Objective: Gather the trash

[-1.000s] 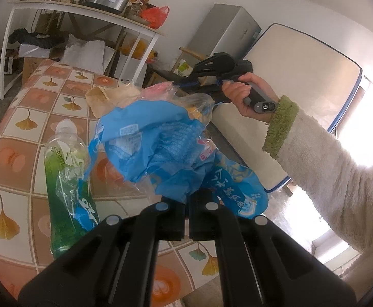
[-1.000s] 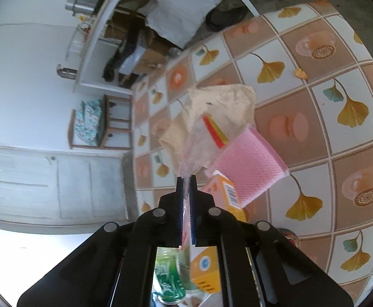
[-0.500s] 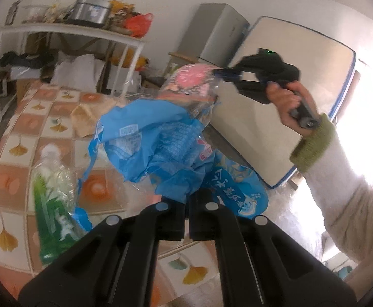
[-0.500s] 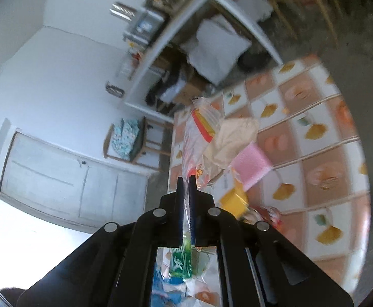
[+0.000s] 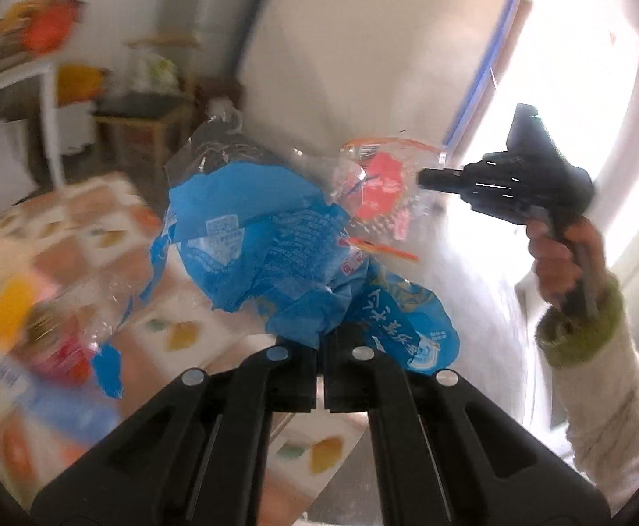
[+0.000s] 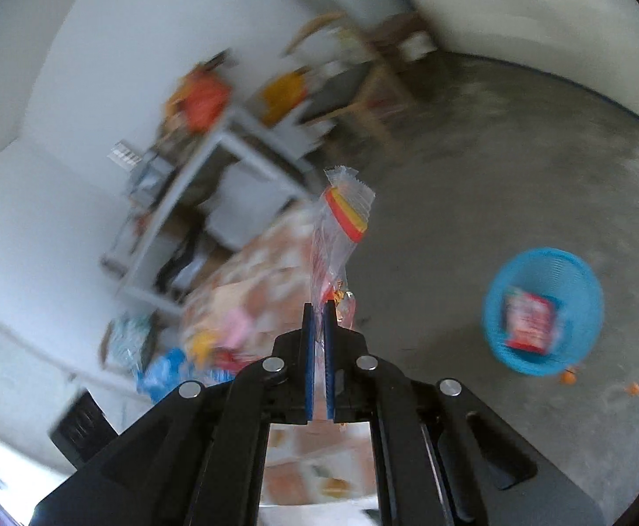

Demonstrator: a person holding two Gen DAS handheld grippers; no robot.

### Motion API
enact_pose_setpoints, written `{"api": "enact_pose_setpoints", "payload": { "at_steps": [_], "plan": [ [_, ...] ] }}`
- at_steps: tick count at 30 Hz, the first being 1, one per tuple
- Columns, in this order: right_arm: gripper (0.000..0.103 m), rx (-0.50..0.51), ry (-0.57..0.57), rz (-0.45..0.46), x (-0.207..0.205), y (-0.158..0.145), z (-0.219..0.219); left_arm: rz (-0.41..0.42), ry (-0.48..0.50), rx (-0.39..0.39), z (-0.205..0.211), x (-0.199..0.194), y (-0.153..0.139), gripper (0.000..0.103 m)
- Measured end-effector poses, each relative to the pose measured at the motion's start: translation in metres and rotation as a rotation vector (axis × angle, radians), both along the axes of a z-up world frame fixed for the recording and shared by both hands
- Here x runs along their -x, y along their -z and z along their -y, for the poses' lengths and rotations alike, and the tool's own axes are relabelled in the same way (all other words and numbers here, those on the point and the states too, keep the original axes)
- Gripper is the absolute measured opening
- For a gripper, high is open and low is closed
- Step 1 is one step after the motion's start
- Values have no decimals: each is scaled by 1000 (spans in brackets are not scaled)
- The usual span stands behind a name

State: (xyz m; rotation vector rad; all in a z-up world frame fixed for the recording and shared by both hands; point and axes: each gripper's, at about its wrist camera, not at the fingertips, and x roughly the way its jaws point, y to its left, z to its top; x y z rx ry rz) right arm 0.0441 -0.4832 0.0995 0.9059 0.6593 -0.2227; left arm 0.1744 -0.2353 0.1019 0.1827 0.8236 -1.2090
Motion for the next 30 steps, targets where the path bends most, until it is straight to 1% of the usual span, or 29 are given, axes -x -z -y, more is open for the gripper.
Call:
{"api": "enact_pose_setpoints", "payload": {
  "at_steps": [2,3,4,6,7,9,10,12,15,18,19,20,22,23,24,25,27,30],
  "plan": [
    [4,4,59,-42,20,24,17,-12,56,-81,51,0,15,0],
    [4,-6,96,-73,32,43,29,-11,82,-128,76,-1,27,0],
    [4,-19,115,-88,38,55,37,-16,116,-188,108,-3,43,0],
    [4,-50,163,-135,51,92,57,-39,159,-284,158,-7,76,0],
    [4,-58,179,-152,53,104,65,-45,167,-326,179,-9,89,0],
    [4,-100,207,-182,57,136,80,-33,192,-415,224,-11,127,0],
    [4,-127,228,-206,59,157,91,-35,200,-446,237,-12,140,0],
    [4,-171,254,-243,58,190,105,-79,212,-517,271,-17,176,0],
    [4,-224,283,-281,58,231,123,-110,217,-579,303,-22,217,0],
    [4,-249,304,-307,51,260,132,-125,223,-607,327,-21,241,0],
    [4,-248,314,-322,47,270,137,-136,228,-611,335,-19,250,1],
    [4,-246,318,-334,43,279,140,-141,232,-612,340,-18,255,5],
    [5,-251,332,-357,36,298,146,-127,228,-633,355,-19,267,26],
    [6,-249,332,-365,33,304,149,-117,213,-637,360,-19,269,47],
    [6,-244,323,-378,28,312,151,-111,196,-628,366,-16,268,54],
    [6,-236,325,-398,22,321,153,-109,179,-608,368,-20,266,55],
    [7,-241,321,-407,16,335,157,-127,164,-591,366,-20,262,56],
    [8,-214,317,-451,3,353,164,-139,168,-553,358,-17,250,58]
  ]
}}
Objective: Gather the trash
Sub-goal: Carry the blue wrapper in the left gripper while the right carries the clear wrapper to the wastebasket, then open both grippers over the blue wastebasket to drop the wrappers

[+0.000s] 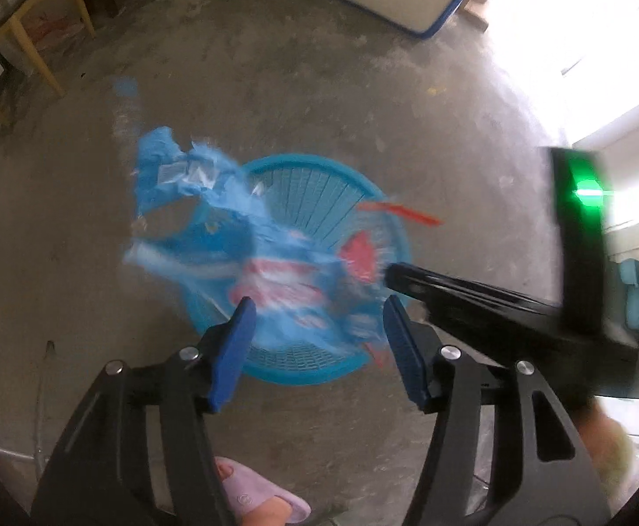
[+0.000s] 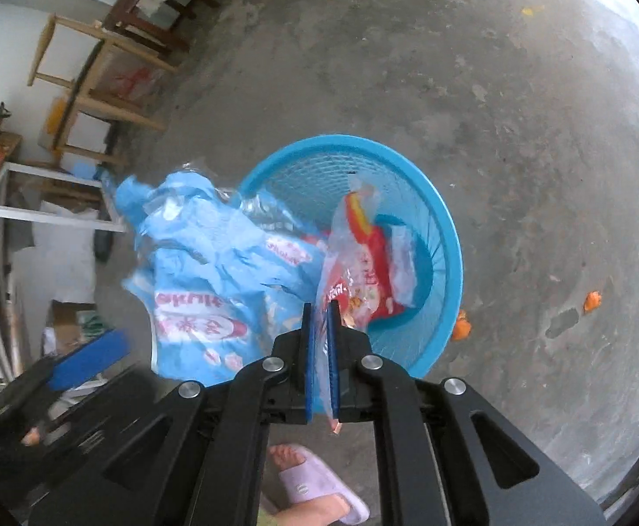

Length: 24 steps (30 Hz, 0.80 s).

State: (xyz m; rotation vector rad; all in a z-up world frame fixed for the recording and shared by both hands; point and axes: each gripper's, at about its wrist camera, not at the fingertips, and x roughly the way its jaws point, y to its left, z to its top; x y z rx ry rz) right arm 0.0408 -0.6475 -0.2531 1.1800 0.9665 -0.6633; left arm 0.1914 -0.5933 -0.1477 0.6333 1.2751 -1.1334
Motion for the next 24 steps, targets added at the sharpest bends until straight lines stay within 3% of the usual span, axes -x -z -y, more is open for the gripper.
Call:
{"api": "enact_pose_setpoints", "payload": {
  "at_steps": [1,3,6,13,18,21,24],
  "plan": [
    [11,8,-15,-2,-5,3,2,-2,-3,20,-2,-2,-8,60],
    [35,40,-38,-45,-13,6,6,-13,-15,57,-6,-6,-23,63],
    [51,102,-56,-71,-15,-4,9,-31,-23,129,-19,-8,-56,65],
    [53,219,-33,-45,3,-42,10,-41,6,279,-51,-5,-140,67],
    [53,250,-127,18,-7,-62,-9,-17,27,359,-108,-7,-209,76],
    [53,250,-226,39,-30,-63,-25,58,25,377,-163,-10,-246,80],
    [53,233,-301,52,-58,-58,-41,119,-46,387,-237,-26,-276,82]
  ]
}}
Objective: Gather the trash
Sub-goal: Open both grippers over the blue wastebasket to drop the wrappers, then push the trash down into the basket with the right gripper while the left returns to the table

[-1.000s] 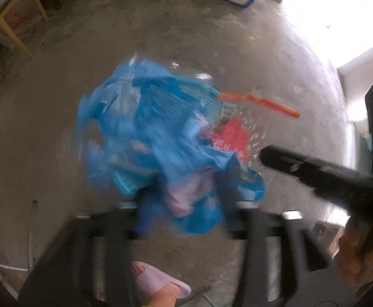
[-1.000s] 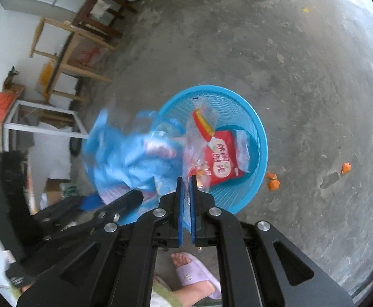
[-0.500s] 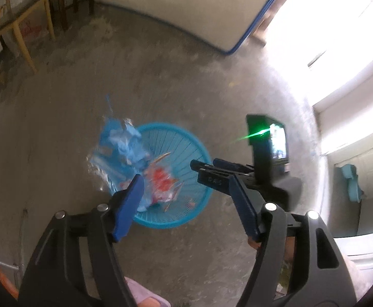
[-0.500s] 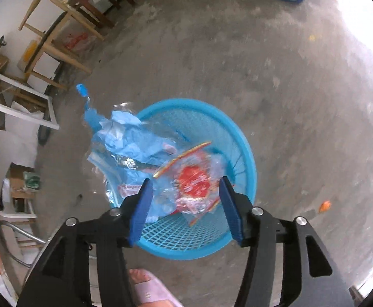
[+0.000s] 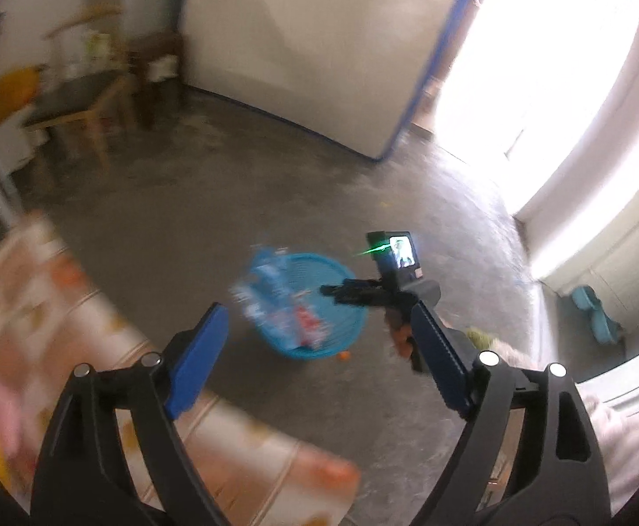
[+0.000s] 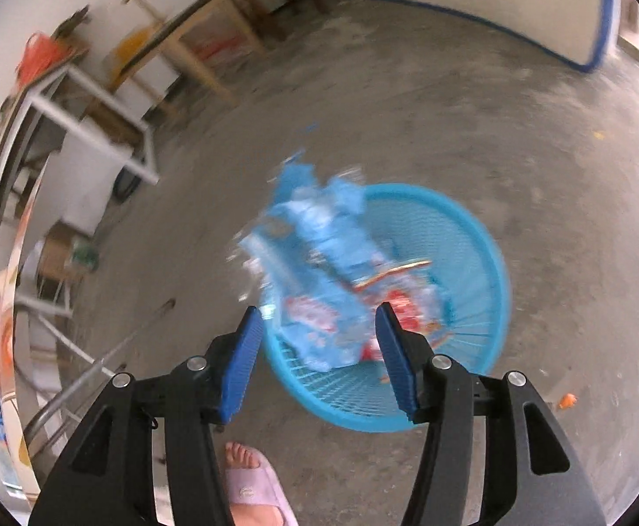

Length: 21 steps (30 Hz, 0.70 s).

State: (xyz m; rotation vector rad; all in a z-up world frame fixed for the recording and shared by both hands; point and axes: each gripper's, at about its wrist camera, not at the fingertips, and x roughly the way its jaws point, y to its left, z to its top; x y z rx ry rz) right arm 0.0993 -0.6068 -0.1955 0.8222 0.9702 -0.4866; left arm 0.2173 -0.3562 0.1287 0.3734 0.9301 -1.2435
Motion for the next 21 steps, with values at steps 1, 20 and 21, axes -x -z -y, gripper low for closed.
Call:
{"api": "enact_pose_setpoints", "payload": {
  "at_steps": [1,20,21],
  "plan": [
    [55,-22,-19,6,-14,4,-3,-2,-43,13,-33,-8,-10,82],
    [29,-188,143,-134,-112,109,34,77,-866,213,-410,-28,-36,83],
    [13,-193,145,-122,-109,109,34,64,-876,211,-416,-29,-32,83]
  ]
}}
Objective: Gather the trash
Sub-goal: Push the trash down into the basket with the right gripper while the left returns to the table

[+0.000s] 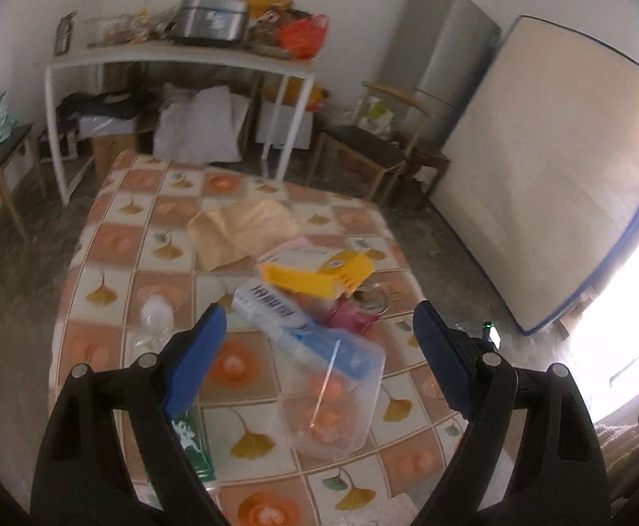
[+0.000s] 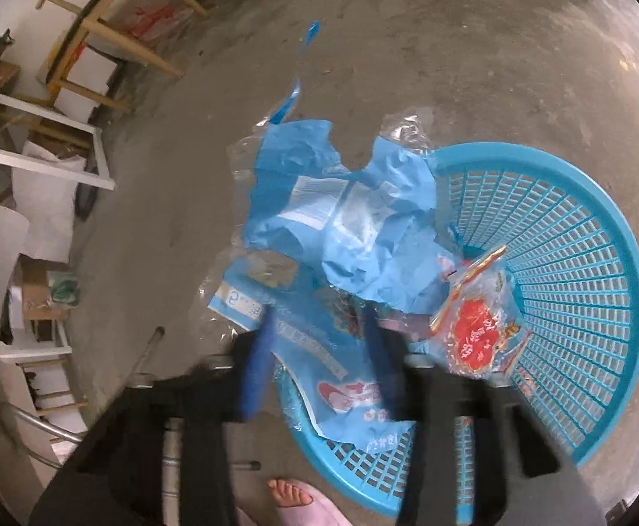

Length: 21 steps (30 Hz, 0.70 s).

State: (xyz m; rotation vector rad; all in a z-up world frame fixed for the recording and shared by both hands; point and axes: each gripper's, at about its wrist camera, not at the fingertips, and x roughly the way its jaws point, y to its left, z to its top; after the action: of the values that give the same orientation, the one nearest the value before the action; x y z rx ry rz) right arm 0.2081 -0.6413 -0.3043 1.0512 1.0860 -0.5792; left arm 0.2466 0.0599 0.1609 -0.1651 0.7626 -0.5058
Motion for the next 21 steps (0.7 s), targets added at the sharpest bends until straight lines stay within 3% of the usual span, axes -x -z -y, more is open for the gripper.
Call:
{"api": "enact_pose_setpoints", "payload": {
  "at_steps": [2,7,11,13,15,16,17,20,21],
  "plan": [
    [5,22,-1,1,5,-3,1,-14,-9,9,-3,-3,11,83],
    [3,186,-30,-41,28,-27,3,-20,2,16,1,-7,22,83],
    [4,209,-46,-59,37,-32,8,-14,12,15,3,-10,27,83],
    [5,158,-57,-21,35,-30,9,-24,12,21,2,-12,29,83],
    [28,98,-69,-1,28,-22,9,-32,12,26,1,-14,31,83],
    [60,78,-74,-7,20,-16,7,-38,10,29,0,-14,32,83],
    [74,68,-77,-4,13,-11,5,-43,5,29,-1,-14,34,83],
    [74,57,-76,-30,-2,7,0,-51,-12,22,-5,-13,35,83],
    [69,41,-60,-33,-3,14,1,-51,-17,20,-6,-13,36,83]
  ]
}}
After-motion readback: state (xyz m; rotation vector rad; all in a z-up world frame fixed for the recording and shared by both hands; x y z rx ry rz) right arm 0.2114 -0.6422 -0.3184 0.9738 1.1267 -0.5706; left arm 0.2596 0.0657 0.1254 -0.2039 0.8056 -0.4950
